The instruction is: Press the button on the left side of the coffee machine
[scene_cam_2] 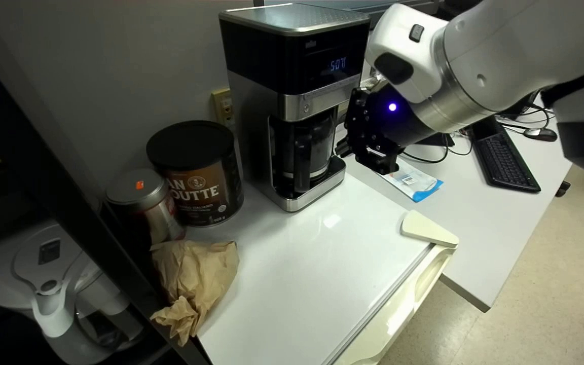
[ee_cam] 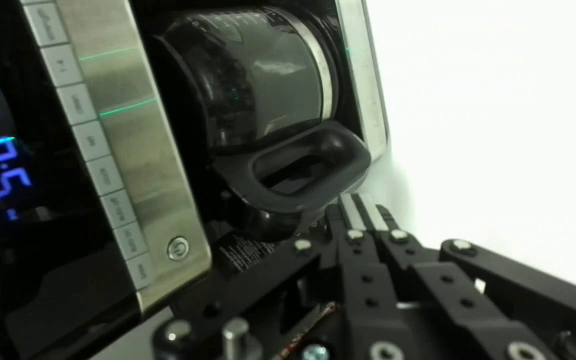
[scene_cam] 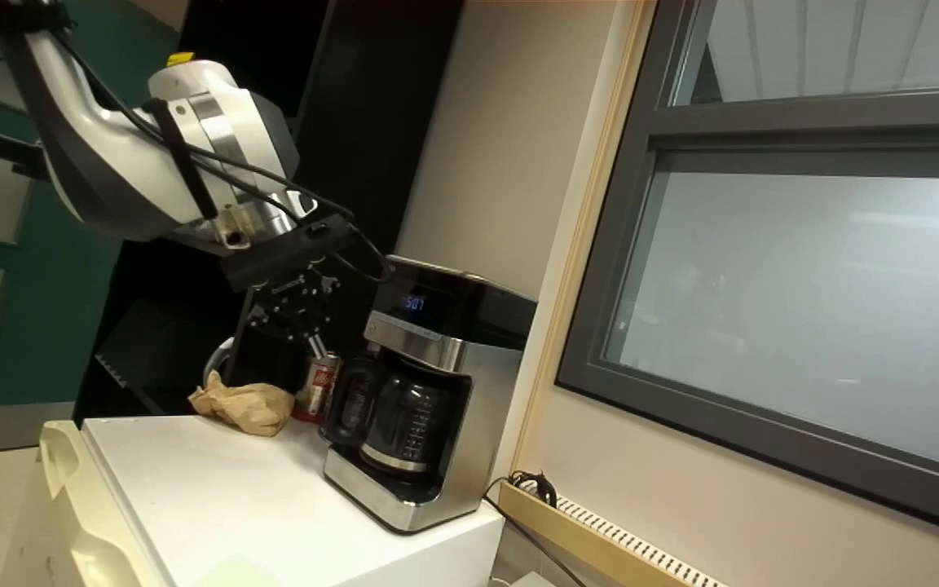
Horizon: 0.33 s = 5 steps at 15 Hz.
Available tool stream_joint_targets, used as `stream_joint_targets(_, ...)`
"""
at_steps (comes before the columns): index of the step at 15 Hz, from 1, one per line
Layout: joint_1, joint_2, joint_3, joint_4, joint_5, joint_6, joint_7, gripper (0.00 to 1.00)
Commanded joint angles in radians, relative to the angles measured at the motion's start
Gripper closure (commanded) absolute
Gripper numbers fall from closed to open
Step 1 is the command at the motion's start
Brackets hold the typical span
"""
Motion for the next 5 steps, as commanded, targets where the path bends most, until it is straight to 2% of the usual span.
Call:
stream_joint_targets(1,0.022,-0.097,-0.010,-0.125,-0.049,-0.019,-0.036,1.00)
stream_joint_targets(5,0.067,-0.148,-0.060,-0.192,-0.169,-0.015,-0.005,1.00)
